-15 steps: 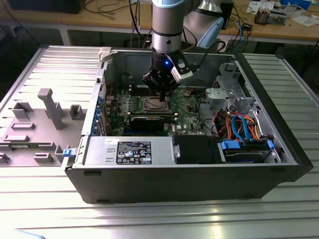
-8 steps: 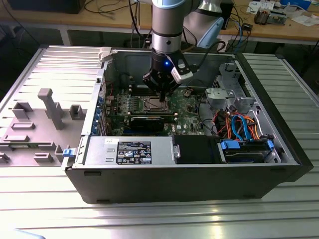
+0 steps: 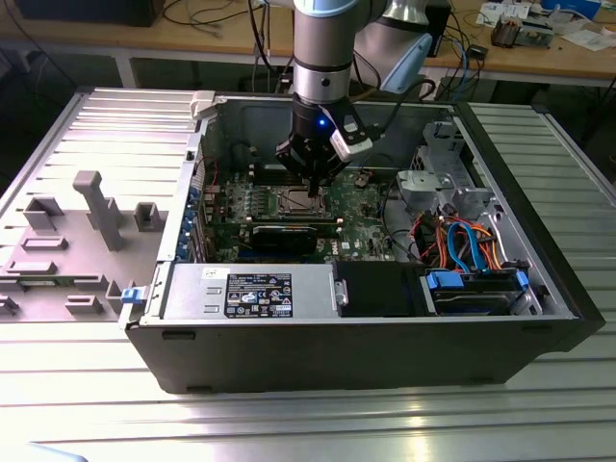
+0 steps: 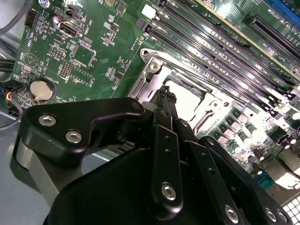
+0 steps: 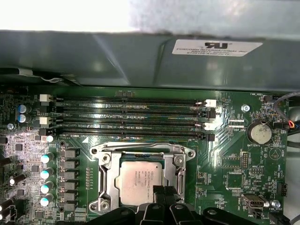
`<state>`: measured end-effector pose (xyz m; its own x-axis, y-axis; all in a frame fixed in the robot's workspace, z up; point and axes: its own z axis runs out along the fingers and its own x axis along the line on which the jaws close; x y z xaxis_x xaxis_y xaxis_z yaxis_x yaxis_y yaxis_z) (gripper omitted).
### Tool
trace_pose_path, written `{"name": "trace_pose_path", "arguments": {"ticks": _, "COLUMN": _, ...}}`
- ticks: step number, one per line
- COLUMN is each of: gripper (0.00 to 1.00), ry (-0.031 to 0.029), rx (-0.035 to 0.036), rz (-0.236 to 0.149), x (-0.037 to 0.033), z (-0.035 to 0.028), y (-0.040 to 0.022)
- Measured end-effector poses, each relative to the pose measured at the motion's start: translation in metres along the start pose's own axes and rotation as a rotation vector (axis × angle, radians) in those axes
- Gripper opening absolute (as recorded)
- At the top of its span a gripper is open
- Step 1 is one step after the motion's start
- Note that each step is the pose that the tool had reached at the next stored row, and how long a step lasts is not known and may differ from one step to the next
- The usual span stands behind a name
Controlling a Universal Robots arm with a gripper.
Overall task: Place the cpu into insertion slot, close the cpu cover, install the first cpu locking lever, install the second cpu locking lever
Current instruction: 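Install the second cpu locking lever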
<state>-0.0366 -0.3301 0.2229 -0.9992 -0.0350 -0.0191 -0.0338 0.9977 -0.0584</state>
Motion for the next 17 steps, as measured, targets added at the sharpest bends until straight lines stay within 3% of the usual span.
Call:
{"name": "trace_pose_path", "arguments": {"ticks": 3, "gripper": 0.11, "ry": -0.0003, "rx": -0.0001, "rz": 0.000, "x": 0.0003, "z": -0.0001, "y": 0.0000}}
{"name": "trace_pose_path", "arguments": {"ticks": 7, "gripper": 0.11, "ry": -0.0005, "rx": -0.0001, "rz": 0.000, "x": 0.0007, "z": -0.0061, "y": -0.0003}}
{"name": "trace_pose_path", "arguments": {"ticks": 12, "gripper": 0.11, "ry": -0.0003, "rx": 0.0003, "rz": 0.000, "x": 0.0008, "z": -0.0063, "y": -0.0008}}
{"name": "trace_pose_path", "arguments": {"ticks": 17, "gripper": 0.11, "ry": -0.0004, "rx": 0.0005, "rz": 0.000, "x": 0.0013, "z": -0.0051, "y": -0.0055}}
